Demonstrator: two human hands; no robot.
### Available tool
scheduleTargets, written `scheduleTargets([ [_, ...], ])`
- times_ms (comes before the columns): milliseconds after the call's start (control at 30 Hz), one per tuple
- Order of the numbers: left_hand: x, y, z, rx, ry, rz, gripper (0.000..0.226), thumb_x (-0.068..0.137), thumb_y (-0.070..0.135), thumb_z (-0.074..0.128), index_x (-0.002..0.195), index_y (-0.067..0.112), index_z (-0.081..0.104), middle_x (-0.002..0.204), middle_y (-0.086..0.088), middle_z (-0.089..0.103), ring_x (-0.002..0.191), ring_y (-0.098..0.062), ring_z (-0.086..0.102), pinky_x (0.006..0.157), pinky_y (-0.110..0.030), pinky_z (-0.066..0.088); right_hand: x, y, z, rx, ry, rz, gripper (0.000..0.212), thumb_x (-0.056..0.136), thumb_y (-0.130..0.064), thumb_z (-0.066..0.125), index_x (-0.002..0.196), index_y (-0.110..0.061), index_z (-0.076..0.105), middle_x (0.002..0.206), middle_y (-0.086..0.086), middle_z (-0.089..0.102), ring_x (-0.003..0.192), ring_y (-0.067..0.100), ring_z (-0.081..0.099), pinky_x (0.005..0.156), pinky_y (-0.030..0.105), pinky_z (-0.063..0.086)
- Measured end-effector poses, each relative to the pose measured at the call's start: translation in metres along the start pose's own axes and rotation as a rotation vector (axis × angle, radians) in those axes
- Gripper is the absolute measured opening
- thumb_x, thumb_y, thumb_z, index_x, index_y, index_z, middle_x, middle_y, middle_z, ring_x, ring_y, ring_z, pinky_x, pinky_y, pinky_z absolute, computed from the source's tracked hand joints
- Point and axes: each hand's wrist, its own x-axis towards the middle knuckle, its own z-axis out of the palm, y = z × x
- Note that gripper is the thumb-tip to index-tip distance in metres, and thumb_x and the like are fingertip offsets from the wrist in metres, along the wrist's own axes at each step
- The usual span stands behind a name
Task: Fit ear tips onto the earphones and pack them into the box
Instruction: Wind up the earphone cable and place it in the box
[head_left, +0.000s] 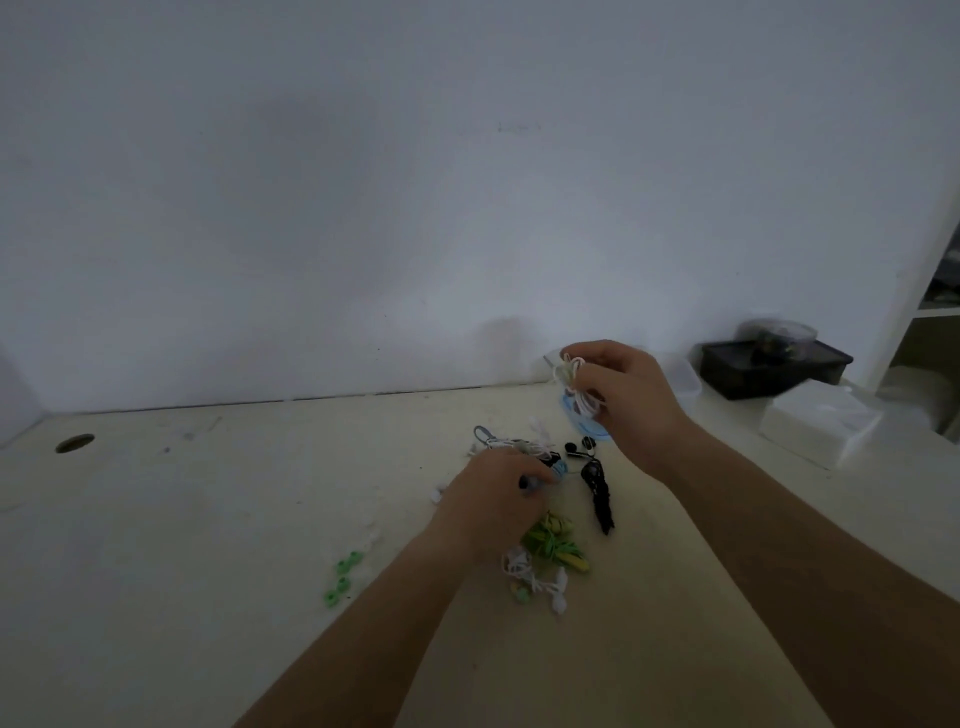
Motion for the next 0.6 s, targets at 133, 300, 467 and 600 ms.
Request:
scheduleTargets([
  [133, -0.008, -0.002, -0.012, -0.349, 0.197, -0.243, 0.011, 0.091, 0.013, 0.058, 0.091, 0.022, 0.064, 0.097, 0.004, 0.07, 0.084, -0.012, 0.065, 0.071, -0.015, 0.05, -0.01, -0.011, 0.015, 0.119, -0.098, 0.064, 0.023, 0.092, 0.008, 0.051, 0.098, -0.005, 0.069, 0.084, 0.01, 0.065, 0.072, 0.021, 0.061, 0.059, 0.024, 0.051],
  [300, -0.032, 0.007, -0.046, -1.385, 0.131, -0.589, 0.023, 0.092, -0.002, 0.051, 0.111, 0.005, 0.062, 0.107, -0.022, 0.072, 0.101, -0.04, 0.069, 0.08, -0.038, 0.06, -0.023, -0.006, 0.037, 0.085, -0.17, 0.127, 0.03, 0.088, 0.009, 0.053, 0.106, -0.008, 0.07, 0.09, 0.017, 0.06, 0.077, 0.029, 0.057, 0.075, 0.04, 0.051],
  [467, -0.071, -0.01, -0.071, -1.695, 0.064, -0.613, 0.024, 0.094, 0.009, 0.055, 0.111, -0.005, 0.064, 0.109, -0.031, 0.068, 0.088, -0.039, 0.071, 0.074, -0.038, 0.062, -0.044, 0.006, 0.067, 0.155, -0.191, 0.201, 0.031, 0.089, 0.012, 0.049, 0.112, -0.002, 0.064, 0.083, 0.017, 0.06, 0.07, 0.025, 0.06, 0.066, 0.032, 0.054],
  [600, -0.094, -0.027, -0.081, -1.669, 0.058, -0.634, 0.028, 0.092, 0.004, 0.057, 0.117, -0.005, 0.062, 0.108, -0.026, 0.07, 0.084, -0.033, 0.072, 0.076, -0.034, 0.062, -0.061, 0.016, 0.078, 0.079, -0.241, 0.239, 0.037, 0.087, 0.011, 0.047, 0.116, -0.004, 0.062, 0.092, 0.022, 0.058, 0.076, 0.029, 0.059, 0.062, 0.029, 0.055],
])
